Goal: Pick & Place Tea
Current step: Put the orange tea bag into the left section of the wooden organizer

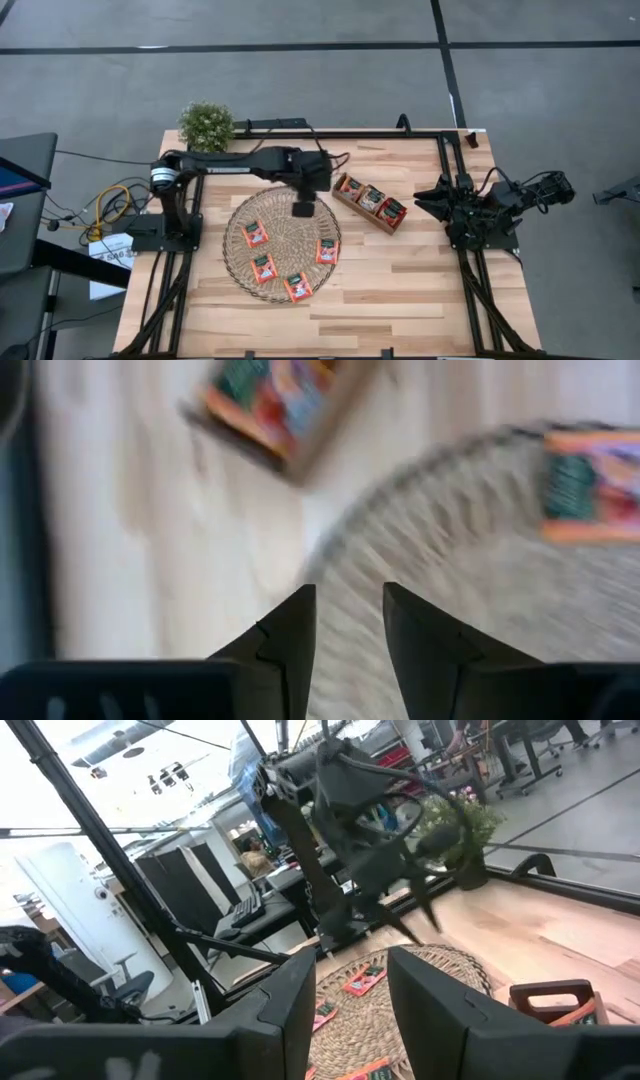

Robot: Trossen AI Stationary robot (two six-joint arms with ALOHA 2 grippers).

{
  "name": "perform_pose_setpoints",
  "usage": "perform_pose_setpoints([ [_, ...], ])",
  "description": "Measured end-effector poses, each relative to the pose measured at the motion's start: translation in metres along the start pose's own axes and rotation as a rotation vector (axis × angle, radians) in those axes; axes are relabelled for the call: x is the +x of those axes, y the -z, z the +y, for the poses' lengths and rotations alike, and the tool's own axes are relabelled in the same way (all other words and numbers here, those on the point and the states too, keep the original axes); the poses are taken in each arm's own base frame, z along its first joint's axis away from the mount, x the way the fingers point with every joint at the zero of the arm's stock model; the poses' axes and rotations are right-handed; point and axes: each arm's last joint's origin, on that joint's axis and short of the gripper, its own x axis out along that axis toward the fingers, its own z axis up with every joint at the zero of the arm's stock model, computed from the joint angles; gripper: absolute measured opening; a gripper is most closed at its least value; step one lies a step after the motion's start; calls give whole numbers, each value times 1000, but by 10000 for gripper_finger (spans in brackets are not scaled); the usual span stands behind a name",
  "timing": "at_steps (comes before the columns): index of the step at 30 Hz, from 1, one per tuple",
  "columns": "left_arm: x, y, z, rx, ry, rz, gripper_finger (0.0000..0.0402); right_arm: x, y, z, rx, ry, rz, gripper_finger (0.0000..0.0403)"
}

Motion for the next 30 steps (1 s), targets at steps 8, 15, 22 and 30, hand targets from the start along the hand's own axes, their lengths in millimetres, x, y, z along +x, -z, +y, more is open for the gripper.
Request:
perform_pose_setpoints([
  [8, -11, 44, -10, -250, 85, 348, 112, 0, 0, 0, 1, 2, -2, 118],
  [15, 16, 97, -30, -326, 94, 551, 112, 0, 0, 0, 61, 2, -1, 118],
  [22, 7, 143, -45, -471, 65, 470, 112, 0, 0, 0, 62, 2, 0, 118],
  [30, -5, 170, -58, -651, 174, 415, 112, 0, 0, 0, 61, 11, -5, 118],
])
